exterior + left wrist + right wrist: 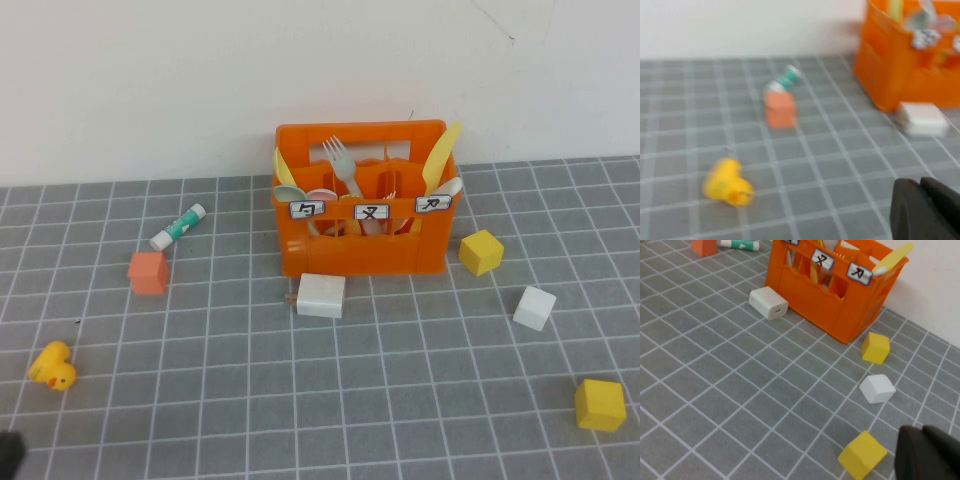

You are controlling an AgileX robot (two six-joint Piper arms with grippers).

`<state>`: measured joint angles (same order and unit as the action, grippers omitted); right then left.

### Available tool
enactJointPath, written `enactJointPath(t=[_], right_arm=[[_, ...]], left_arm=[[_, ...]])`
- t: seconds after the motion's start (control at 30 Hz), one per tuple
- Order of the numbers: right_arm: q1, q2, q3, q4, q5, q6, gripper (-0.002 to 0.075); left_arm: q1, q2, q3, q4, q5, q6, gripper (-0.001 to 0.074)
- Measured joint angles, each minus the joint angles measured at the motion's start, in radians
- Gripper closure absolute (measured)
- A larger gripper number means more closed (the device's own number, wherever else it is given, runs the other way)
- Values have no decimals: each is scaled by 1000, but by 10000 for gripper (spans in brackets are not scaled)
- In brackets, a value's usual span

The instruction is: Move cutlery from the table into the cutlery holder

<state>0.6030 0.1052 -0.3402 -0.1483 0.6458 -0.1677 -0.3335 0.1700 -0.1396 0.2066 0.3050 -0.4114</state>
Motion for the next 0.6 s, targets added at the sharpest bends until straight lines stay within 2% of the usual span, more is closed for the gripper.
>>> enactJointPath(t=[0.13,0.3,0.6], right_arm=[[0,0,0,0,0,0,727],[0,0,1,2,0,0,727],[0,-2,1,2,0,0,727]], left_arm=[[156,-144,60,-107,-22,170,736],[278,-179,138,-256,-36,304,736],[293,-181,164,-260,20,305,736]])
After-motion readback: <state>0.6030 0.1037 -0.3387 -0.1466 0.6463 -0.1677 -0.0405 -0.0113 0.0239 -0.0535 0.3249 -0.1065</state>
